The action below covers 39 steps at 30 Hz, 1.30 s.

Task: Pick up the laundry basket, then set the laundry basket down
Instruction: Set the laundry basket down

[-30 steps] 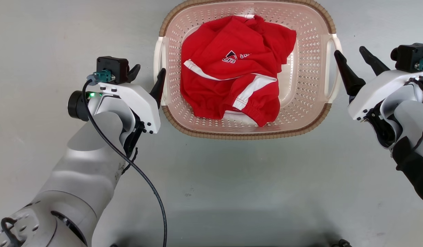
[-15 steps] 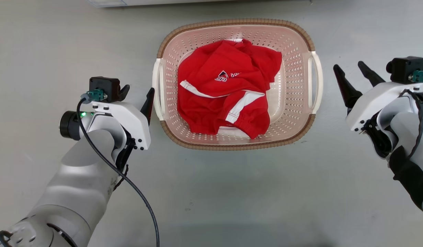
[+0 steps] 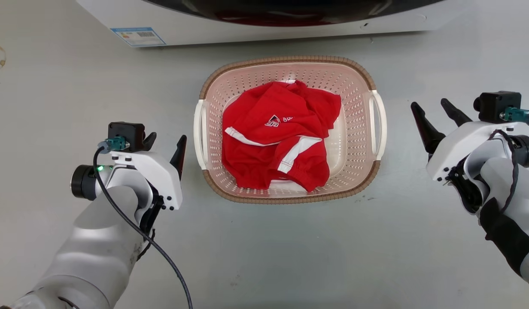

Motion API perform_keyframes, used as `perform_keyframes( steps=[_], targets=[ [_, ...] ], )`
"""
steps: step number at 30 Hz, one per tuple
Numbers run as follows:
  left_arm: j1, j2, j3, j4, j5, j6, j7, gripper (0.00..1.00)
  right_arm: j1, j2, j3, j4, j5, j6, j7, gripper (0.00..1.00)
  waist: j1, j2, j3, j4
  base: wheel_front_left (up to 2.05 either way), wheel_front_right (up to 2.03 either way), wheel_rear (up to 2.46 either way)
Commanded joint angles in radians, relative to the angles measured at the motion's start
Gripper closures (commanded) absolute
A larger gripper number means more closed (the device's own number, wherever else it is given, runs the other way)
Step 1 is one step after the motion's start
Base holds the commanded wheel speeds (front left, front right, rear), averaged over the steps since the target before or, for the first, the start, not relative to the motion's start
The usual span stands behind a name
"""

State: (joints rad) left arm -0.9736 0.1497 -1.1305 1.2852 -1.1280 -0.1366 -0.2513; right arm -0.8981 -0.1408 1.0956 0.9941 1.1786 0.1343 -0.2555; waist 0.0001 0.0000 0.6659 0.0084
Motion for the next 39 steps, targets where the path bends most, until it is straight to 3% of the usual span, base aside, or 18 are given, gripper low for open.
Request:
perform_keyframes(
  steps=[1,11,22,39],
  targets=[
    [0.027,0.031,0.016,0.004,-0.008,0.006,-0.010,0.00,0.050,-0.002,0.012,0.005,0.008,-0.004,-0.006,0.00,-0.0001,0.0000,-0.030,-0.003,0.00,0.00,0.00],
    [0.075,0.035,0.023,0.005,-0.027,0.006,-0.005,0.00,0.076,0.013,0.051,0.039,0.024,-0.004,-0.006,0.00,-0.0001,0.0000,-0.141,-0.001,0.00,0.00,0.00],
    [0.102,0.037,0.052,0.005,-0.042,0.012,-0.010,0.00,0.108,0.003,0.022,0.035,0.016,-0.004,-0.006,0.00,-0.0001,0.0000,-0.244,0.018,0.00,0.00,0.00],
    [0.169,0.068,0.187,-0.077,0.036,0.045,-0.010,0.00,0.165,-0.002,-0.040,0.027,-0.027,-0.004,-0.006,0.00,-0.0001,0.0000,-0.369,0.025,0.00,0.00,0.00]
  ],
)
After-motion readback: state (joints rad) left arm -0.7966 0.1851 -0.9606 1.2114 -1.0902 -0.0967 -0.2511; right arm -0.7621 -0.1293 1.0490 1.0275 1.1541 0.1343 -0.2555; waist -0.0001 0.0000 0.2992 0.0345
